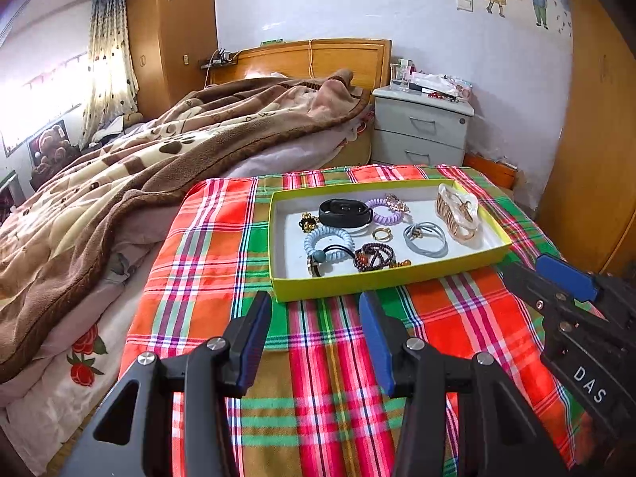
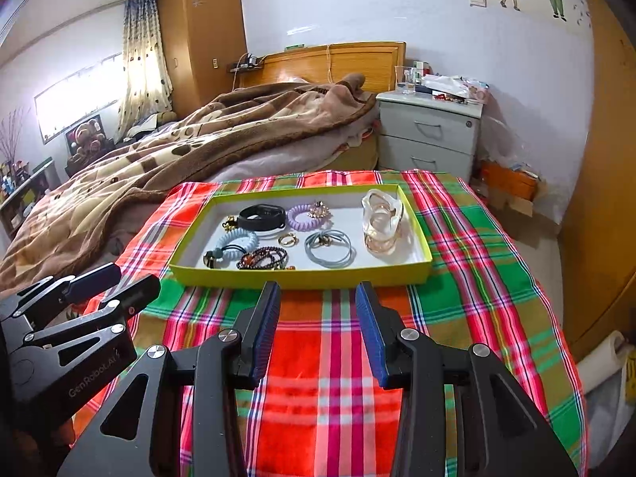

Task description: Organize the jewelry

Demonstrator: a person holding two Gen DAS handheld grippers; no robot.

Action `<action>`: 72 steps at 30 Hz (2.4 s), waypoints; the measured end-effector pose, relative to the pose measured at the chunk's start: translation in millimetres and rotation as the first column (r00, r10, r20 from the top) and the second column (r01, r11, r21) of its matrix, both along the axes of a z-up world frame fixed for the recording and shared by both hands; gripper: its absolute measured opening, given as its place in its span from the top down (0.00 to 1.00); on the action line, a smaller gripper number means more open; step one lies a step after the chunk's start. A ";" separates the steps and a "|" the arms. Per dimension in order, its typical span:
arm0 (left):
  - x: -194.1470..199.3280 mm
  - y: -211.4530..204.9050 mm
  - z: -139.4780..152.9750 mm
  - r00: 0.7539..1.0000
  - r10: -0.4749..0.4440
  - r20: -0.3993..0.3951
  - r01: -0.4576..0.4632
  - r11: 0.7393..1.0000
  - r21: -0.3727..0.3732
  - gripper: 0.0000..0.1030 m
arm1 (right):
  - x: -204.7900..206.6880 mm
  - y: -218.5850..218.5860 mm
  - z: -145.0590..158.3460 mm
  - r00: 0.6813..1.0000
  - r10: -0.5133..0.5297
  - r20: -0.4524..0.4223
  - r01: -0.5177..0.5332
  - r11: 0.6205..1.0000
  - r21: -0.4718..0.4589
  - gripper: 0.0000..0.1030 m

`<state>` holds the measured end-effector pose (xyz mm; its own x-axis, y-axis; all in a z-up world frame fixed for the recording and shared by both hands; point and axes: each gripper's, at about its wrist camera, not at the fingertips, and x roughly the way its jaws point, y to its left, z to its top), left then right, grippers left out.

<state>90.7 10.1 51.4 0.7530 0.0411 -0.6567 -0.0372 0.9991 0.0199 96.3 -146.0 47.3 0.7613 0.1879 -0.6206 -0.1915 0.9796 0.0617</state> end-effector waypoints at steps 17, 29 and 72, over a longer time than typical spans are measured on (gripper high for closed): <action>-7.2 -4.8 -6.7 1.000 -0.013 -0.012 0.013 1.000 -0.015 0.54 | -10.1 -4.5 -0.3 1.000 -0.016 0.002 0.016 1.000 0.014 0.61; -6.6 -2.1 -7.4 1.000 -0.003 -0.015 0.003 1.000 -0.019 0.54 | -12.2 -4.2 -0.4 1.000 -0.015 0.006 0.015 1.000 0.016 0.61; -6.4 -0.2 -8.7 0.999 0.010 -0.039 -0.010 1.000 -0.013 0.54 | -14.4 -2.1 -2.0 1.000 -0.016 0.000 0.016 1.000 0.010 0.61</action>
